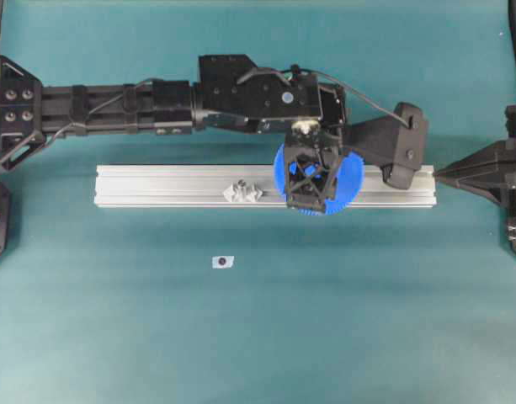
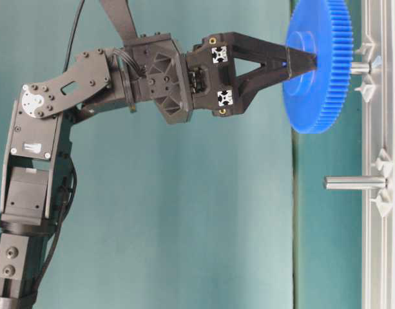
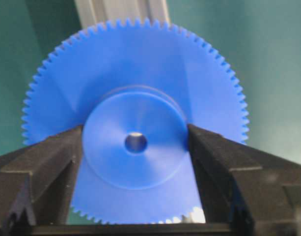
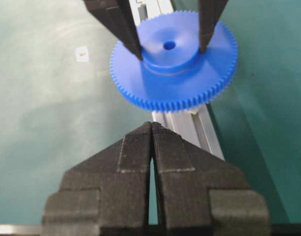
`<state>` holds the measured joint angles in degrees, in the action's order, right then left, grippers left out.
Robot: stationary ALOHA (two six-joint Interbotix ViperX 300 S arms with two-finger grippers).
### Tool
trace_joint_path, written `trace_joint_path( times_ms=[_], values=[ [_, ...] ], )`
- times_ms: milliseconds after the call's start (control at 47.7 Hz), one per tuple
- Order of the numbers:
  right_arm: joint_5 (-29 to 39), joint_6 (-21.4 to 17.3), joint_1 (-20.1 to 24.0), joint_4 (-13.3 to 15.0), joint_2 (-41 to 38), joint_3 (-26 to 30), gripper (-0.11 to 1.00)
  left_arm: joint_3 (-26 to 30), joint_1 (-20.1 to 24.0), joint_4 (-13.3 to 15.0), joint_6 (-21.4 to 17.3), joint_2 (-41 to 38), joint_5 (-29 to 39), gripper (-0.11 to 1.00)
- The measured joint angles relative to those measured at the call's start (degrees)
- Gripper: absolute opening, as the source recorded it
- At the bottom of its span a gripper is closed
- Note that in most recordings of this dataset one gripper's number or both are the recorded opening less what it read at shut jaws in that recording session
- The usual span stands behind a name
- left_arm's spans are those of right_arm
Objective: Find the location of the shaft and insert the large gear.
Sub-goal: 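Align the gear's bore above the shaft with the left gripper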
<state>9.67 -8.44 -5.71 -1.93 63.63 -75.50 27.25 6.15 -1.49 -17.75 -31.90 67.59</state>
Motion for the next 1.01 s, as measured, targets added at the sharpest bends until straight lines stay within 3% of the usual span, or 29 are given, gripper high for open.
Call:
trace_joint_path(
  times_ms=[210, 1006],
  values=[
    [0.0, 0.0, 0.0, 0.0, 0.0, -0.2, -0.01, -0.1, 1.9, 0.2, -1.0, -0.1, 0.0, 0.71],
    [0.0, 0.0, 0.0, 0.0, 0.1, -0.3, -0.01, -0.8, 1.3, 0.3, 0.1, -0.3, -1.4, 0.71]
  ],
)
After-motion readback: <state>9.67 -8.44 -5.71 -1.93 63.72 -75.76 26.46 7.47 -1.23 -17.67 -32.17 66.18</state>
